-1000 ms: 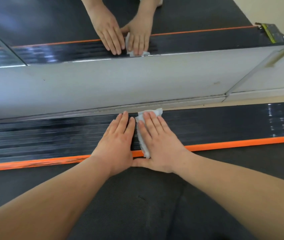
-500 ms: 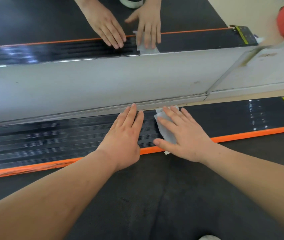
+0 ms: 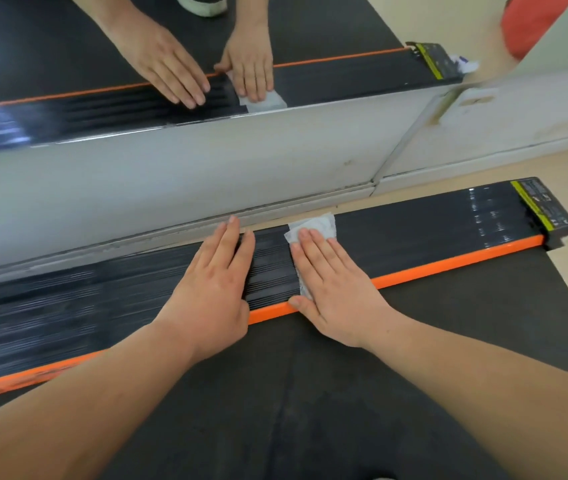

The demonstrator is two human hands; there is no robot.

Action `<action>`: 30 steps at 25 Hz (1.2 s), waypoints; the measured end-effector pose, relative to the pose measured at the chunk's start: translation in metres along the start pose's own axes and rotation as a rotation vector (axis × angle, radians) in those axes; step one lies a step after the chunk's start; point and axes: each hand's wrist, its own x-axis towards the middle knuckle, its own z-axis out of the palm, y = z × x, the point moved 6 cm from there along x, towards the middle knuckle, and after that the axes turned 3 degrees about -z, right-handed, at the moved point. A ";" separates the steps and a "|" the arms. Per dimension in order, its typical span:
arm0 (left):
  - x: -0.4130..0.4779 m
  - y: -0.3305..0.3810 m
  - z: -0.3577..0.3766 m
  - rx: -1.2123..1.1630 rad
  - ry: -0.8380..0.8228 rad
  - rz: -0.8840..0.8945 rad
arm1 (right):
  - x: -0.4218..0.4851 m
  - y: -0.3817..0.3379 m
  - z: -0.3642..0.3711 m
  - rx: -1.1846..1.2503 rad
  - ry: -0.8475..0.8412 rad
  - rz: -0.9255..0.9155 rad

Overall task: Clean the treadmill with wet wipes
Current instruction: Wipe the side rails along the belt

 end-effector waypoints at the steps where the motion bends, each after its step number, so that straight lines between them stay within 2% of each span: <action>1: 0.002 0.010 0.004 0.005 -0.015 0.021 | -0.008 0.014 0.002 -0.008 -0.001 0.014; 4: 0.011 0.043 0.012 0.042 -0.067 0.079 | -0.038 0.076 0.007 -0.034 -0.013 0.065; 7: 0.036 0.078 0.016 0.080 -0.094 0.104 | -0.064 0.138 0.011 0.039 -0.026 0.286; 9: 0.055 0.104 0.025 0.111 -0.129 0.108 | -0.066 0.139 0.013 0.087 -0.012 0.349; 12: 0.084 0.146 0.038 0.105 -0.144 0.126 | -0.053 0.102 0.011 0.073 0.029 0.141; 14: 0.100 0.169 0.045 0.063 -0.155 0.143 | -0.055 0.106 0.010 0.070 0.029 0.063; 15: 0.108 0.179 0.047 0.053 -0.166 0.160 | -0.062 0.125 0.009 0.076 0.035 0.106; 18: 0.129 0.197 0.052 0.101 -0.207 0.208 | -0.096 0.209 0.014 0.114 0.071 0.389; 20: 0.146 0.208 0.056 0.137 -0.239 0.218 | -0.118 0.264 0.021 0.117 0.029 0.540; 25: 0.191 0.268 0.077 0.252 -0.313 0.229 | -0.127 0.325 0.027 0.125 0.031 0.708; 30: 0.203 0.290 0.082 0.420 -0.281 0.186 | -0.130 0.380 0.030 0.091 -0.001 0.910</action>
